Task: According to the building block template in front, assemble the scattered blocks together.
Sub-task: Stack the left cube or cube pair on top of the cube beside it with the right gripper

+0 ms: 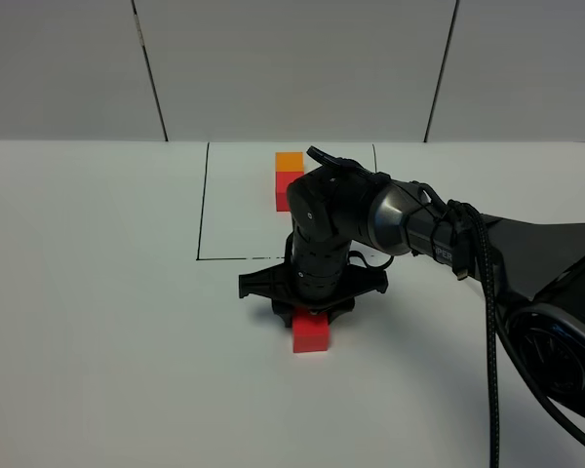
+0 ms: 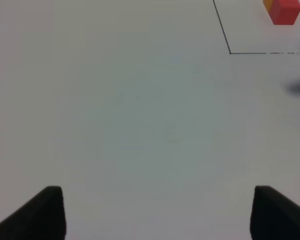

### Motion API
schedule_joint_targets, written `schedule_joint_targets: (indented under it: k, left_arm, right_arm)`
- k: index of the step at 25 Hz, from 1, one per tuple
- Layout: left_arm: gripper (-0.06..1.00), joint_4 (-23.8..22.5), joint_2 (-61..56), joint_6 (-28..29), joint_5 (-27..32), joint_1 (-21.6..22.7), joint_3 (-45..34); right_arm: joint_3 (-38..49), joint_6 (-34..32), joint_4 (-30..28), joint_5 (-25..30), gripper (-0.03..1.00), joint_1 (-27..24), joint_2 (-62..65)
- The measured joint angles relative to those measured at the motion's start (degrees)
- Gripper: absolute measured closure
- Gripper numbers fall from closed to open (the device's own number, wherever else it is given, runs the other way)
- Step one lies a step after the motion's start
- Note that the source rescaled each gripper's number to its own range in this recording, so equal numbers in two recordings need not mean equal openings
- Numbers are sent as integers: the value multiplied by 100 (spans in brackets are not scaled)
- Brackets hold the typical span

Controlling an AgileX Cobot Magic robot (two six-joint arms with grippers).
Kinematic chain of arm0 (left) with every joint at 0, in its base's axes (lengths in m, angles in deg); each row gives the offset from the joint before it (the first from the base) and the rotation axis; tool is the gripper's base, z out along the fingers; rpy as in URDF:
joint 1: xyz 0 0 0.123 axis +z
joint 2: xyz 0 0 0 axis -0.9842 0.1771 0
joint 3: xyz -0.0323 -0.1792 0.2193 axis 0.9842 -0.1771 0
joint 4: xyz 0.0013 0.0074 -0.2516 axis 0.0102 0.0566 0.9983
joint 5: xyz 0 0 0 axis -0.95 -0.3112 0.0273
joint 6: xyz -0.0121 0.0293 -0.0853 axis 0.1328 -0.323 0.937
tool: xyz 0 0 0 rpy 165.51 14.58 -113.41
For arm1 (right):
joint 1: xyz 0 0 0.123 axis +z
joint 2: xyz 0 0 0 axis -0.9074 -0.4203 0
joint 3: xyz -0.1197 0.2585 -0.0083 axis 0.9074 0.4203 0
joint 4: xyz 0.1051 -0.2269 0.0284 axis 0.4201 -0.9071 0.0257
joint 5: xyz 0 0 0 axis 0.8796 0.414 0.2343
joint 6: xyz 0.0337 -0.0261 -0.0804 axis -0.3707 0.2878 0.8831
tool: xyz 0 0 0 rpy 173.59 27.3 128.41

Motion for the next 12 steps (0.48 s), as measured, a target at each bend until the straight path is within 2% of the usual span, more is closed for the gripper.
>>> schedule_joint_targets:
  k: [2, 3, 5, 8, 9, 10, 12]
  left_arm:
    - [23, 0, 0, 0, 0, 0, 0]
    - [23, 0, 0, 0, 0, 0, 0]
    - [23, 0, 0, 0, 0, 0, 0]
    - [23, 0, 0, 0, 0, 0, 0]
    - [23, 0, 0, 0, 0, 0, 0]
    - [23, 0, 0, 0, 0, 0, 0]
    - [23, 0, 0, 0, 0, 0, 0]
  right_arm:
    - [0, 0, 10, -20, 86, 0, 0]
    - [0, 0, 10, -20, 78, 0, 0]
    - [0, 0, 18, -20, 59, 0, 0]
    - [0, 0, 28, -15, 19, 0, 0]
    - [0, 0, 28, -9, 10, 0, 0]
    - [0, 0, 23, -5, 3, 0, 0]
    - [0, 5, 23, 3, -3, 7, 0]
